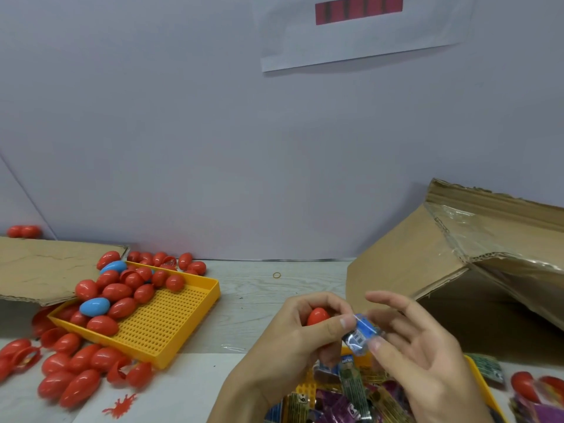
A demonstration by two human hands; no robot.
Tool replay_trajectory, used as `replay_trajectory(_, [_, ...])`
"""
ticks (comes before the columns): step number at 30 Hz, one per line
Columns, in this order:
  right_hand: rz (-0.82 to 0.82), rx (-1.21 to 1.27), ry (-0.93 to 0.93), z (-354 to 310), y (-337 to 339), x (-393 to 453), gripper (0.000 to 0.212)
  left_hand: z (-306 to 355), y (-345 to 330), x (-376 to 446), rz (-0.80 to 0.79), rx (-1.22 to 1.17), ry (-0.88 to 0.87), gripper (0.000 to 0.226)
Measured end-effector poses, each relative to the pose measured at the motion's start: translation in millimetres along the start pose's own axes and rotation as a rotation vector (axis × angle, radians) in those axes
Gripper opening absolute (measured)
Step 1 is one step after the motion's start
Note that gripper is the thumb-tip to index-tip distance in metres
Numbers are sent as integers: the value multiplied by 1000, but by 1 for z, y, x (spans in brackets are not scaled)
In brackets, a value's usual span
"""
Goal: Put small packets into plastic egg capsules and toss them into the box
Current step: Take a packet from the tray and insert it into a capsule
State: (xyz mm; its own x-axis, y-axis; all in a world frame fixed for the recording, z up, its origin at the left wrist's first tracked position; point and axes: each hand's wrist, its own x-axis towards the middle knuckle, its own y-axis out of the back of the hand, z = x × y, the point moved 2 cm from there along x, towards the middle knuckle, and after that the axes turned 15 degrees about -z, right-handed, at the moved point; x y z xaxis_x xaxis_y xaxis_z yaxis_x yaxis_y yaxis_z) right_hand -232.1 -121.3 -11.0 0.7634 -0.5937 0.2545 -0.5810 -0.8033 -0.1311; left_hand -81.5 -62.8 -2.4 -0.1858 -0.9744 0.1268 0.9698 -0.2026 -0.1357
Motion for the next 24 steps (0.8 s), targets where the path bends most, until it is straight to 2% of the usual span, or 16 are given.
replay_trajectory(4, [-54,276,-26,2,1,3,42,2,1,-2,25,-63,-20,7])
replay_trajectory(7, [-97,469,-43,5,1,5,45,4,-1,-3,-28,-102,-11,5])
replay_trajectory(9, [-112,515,-70,4,0,6,48,4,-3,-3,-70,-118,-3,4])
replay_trajectory(12, [-101,522,-112,5,-1,6,60,5,-6,-2,-103,-176,-29,1])
replay_trajectory(15, [-63,538,-125,4,-2,6,48,7,-5,-2,-117,-279,-72,9])
replay_trajectory(18, [-88,507,-192,4,-4,5,66,7,-3,-3,-112,-274,-84,10])
replay_trajectory(21, [-114,365,-243,6,-6,5,80,3,-2,-2,-41,-213,-70,10])
replay_trajectory(24, [-144,168,-296,7,-4,7,80,1,-1,0,15,-112,-43,11])
